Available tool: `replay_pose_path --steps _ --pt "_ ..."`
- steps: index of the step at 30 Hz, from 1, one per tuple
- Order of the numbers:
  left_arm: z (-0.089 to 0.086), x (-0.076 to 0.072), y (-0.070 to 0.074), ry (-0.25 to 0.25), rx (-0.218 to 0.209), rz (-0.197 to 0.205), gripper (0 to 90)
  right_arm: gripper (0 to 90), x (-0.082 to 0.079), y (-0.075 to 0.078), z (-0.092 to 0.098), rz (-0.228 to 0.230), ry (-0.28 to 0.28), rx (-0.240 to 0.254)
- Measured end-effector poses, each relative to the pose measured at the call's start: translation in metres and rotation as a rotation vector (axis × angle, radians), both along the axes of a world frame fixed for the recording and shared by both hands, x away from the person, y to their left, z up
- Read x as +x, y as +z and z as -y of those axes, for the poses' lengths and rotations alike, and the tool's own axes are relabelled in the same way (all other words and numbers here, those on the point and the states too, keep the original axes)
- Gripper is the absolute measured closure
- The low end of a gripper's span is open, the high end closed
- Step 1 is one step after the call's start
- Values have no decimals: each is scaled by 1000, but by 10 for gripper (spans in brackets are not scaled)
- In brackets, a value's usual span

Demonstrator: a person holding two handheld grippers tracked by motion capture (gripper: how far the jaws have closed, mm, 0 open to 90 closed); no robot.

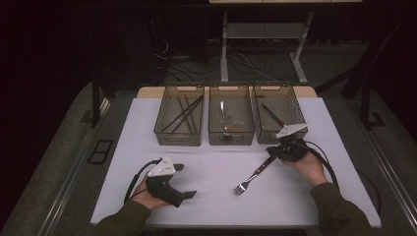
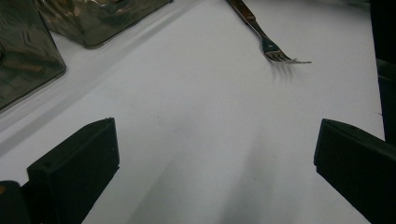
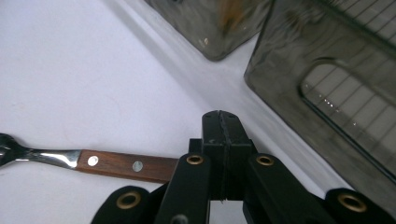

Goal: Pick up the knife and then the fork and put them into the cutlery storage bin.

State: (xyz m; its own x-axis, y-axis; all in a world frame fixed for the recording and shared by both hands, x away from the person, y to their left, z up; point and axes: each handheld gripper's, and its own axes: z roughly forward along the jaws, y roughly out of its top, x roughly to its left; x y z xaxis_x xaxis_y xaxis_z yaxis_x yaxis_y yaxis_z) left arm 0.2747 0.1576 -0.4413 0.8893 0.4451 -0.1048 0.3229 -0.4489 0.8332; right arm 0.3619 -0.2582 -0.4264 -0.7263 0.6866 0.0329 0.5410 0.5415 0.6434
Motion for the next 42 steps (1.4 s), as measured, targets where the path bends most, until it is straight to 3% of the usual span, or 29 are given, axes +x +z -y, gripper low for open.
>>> replay_pose_path --steps 7,18,42 --pt "1 0 0 -5 -2 -2 0 900 3 -12 -8 -13 16 -96" --pt "0 0 0 -6 -2 -3 0 900 -7 -8 0 -27 20 -118" --pt "1 -1 0 -11 6 -4 0 900 -45 -3 3 -84 97 -154"
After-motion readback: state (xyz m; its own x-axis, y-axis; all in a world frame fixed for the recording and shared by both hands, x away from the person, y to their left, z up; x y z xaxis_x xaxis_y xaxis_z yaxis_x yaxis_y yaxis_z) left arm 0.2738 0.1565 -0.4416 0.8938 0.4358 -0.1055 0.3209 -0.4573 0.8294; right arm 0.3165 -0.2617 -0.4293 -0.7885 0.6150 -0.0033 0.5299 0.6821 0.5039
